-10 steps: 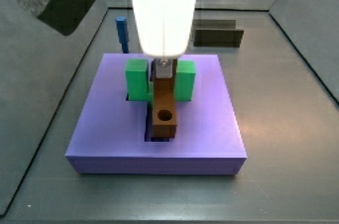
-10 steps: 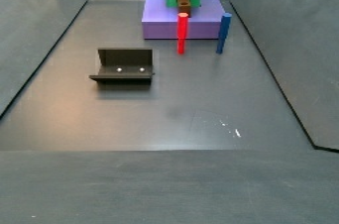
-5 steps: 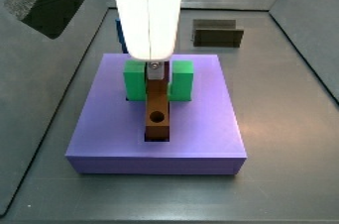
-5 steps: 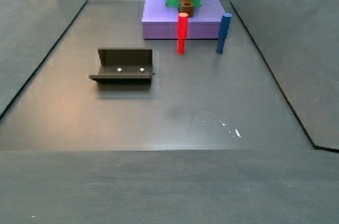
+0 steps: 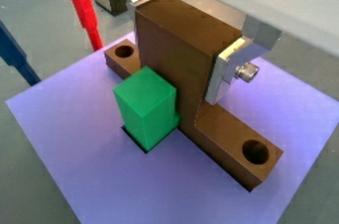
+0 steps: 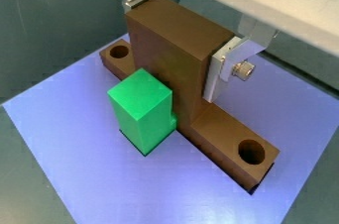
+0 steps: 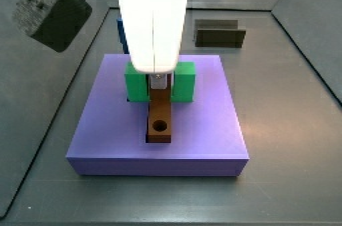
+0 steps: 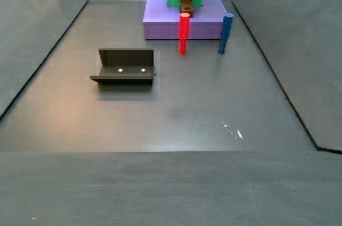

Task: Pick up the brown object. Move up. Move to above the board. Insert the brown object.
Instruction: Insert the brown object.

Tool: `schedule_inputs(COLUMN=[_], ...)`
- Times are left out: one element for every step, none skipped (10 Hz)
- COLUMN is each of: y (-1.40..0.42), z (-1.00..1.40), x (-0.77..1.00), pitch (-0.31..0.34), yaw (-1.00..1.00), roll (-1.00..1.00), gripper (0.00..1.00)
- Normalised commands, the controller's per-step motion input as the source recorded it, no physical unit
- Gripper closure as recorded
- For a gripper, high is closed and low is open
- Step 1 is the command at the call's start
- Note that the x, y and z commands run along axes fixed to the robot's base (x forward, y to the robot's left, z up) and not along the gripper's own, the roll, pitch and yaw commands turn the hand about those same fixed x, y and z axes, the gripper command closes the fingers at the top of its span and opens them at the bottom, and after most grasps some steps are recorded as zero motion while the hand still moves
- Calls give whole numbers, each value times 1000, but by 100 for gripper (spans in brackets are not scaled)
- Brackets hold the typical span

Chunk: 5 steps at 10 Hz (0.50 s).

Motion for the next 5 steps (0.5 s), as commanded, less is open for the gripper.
schedule_inputs(y=[0,0,0,0,0], z=[-409,-637,-597,-69,0], x=[0,0,0,23,0], pitch=[-66,-131,-120,0,0], yaw=[-11,-26,-60,0,0], roll=[0,-40,0,0,0], gripper=[100,100,100,100,100])
